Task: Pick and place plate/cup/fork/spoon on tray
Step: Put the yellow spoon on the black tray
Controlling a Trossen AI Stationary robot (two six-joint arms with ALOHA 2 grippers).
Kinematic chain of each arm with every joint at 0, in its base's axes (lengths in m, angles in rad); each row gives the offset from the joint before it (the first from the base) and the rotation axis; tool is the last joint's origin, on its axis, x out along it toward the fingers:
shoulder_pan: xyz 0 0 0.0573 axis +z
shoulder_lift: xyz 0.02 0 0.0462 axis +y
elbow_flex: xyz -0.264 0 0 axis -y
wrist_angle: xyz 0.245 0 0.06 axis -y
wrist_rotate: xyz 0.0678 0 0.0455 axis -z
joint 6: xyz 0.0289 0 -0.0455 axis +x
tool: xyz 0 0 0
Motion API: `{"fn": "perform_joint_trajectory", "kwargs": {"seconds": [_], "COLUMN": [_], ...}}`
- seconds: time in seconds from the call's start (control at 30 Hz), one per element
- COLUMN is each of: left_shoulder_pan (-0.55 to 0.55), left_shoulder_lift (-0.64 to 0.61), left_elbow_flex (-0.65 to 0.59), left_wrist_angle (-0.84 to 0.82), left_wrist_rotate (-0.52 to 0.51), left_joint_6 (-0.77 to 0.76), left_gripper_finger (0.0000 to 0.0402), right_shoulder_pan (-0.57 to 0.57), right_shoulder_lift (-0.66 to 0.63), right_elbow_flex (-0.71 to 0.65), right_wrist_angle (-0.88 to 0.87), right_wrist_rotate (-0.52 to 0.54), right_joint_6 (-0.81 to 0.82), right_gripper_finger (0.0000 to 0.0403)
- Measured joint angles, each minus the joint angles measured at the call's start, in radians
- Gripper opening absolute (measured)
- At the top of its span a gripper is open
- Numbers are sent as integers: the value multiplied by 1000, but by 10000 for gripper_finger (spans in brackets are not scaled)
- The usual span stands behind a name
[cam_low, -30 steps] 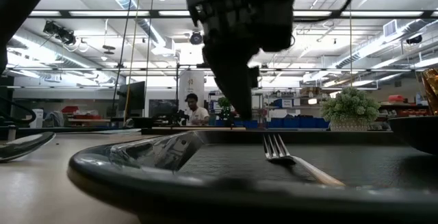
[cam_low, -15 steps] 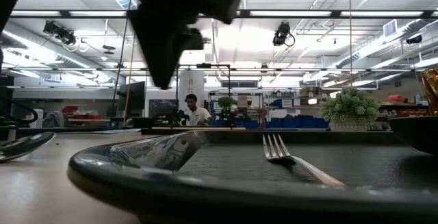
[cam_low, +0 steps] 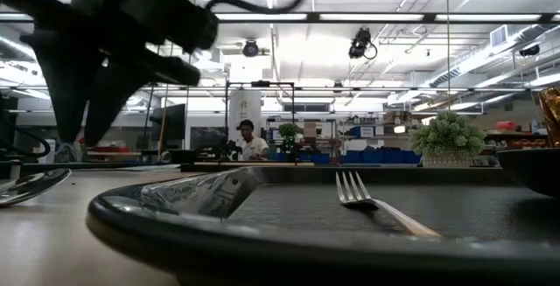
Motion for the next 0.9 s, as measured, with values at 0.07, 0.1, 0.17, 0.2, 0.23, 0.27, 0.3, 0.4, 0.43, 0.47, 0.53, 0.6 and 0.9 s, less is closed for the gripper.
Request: {"fn": "perform_joint_trajectory", "kwargs": {"seconds": [0.07,0.1,0.17,0.2,0.23,0.27,0.3,0.4,0.43,0.47,0.53,0.6,0.9], "left_shoulder_pan": [11,16,32,39,49,58,66,95,107,120,143,159,168], "left_shoulder_lift": [-51,-84,-150,-188,-223,-255,-285,-364,-385,-399,-417,-426,-427], "left_elbow_flex": [-45,-78,-156,-201,-247,-293,-335,-448,-481,-509,-557,-594,-674], "left_wrist_angle": [24,49,143,197,245,295,342,457,479,497,522,557,688], "left_wrist_rotate": [6,8,22,34,56,78,93,103,101,99,96,100,256], "left_joint_6": [-11,-16,-26,-31,-39,-53,-66,-145,-171,-202,-253,-292,-277], "left_gripper_finger": [74,71,62,58,53,49,45,37,36,37,47,67,167], "right_shoulder_pan": [0,0,0,0,0,0,-1,-7,-10,-13,-19,-24,-38], "right_shoulder_lift": [0,0,0,0,0,0,0,0,0,0,0,0,0], "right_elbow_flex": [0,0,0,0,0,0,0,0,0,0,0,0,0], "right_wrist_angle": [1,4,8,13,15,18,20,21,21,21,23,25,30], "right_wrist_rotate": [9,11,11,11,11,11,11,11,11,11,11,11,11], "right_joint_6": [0,0,0,0,0,0,0,0,-1,-5,-6,-13,-27], "right_gripper_finger": [134,134,134,134,134,134,134,134,134,134,134,134,134]}}
